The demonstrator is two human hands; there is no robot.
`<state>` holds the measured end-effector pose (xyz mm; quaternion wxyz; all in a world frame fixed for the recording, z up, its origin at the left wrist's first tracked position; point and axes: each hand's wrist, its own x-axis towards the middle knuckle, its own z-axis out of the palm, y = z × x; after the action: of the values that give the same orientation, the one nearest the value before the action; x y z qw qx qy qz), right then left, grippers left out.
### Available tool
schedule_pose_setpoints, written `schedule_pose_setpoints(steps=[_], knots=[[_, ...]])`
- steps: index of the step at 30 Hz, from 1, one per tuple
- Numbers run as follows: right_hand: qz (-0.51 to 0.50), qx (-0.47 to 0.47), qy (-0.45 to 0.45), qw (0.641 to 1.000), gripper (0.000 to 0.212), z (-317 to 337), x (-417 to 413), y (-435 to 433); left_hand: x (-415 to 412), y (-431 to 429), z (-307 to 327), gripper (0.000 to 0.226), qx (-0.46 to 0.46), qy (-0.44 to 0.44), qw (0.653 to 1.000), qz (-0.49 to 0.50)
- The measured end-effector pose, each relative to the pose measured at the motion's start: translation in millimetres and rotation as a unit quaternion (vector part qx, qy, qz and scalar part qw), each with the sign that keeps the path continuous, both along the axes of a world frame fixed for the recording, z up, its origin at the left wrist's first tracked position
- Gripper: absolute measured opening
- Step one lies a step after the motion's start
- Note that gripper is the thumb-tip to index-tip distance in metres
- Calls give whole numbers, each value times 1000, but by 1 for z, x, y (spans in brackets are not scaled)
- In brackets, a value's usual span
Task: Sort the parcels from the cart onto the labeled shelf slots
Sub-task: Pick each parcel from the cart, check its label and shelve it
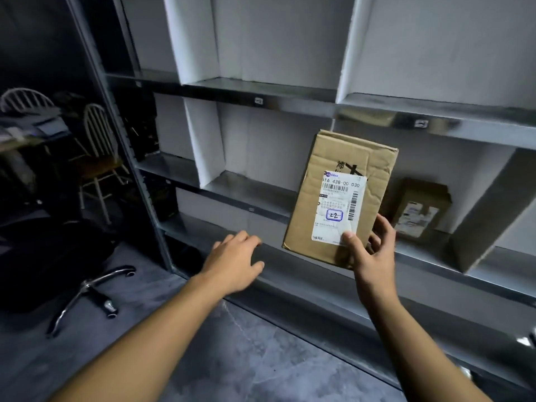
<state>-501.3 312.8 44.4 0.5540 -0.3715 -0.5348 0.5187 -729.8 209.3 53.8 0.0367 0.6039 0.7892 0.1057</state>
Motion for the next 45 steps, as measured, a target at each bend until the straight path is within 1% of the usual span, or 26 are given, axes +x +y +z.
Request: schedule_pose_setpoints(steps=[3,7,14,18,25,28,32,38,45], knots=[[24,-19,0,1000,61,-8,-45,-8,-40,-14,-7,52,-13,-4,1000,14],[59,-35,-23,997,61,-15,-92,-7,-86,-25,-14,50,-11,-20,999,38],[81,-54,-39,994,60,-28,-169,20,-154,-13,-19,49,-19,-21,998,61],[90,-52,-42,994,61,-36,-213,51,-197,19,-18,50,-13,-12,998,64],[91,-45,-57,993,64,-50,-293,136,-276,98,-13,47,-20,-4,998,55],[80,-40,-63,994,66,-52,-320,170,-304,129,-9,49,-9,0,998,59],[84,-48,-80,992,66,-54,-349,202,-332,155,-13,49,-16,-15,998,54],[50,-49,-104,992,69,-62,-386,235,-363,203,-21,49,-24,-14,1000,6],[-24,-52,-116,992,62,-75,-431,265,-407,256,-31,48,-50,-22,997,-55]])
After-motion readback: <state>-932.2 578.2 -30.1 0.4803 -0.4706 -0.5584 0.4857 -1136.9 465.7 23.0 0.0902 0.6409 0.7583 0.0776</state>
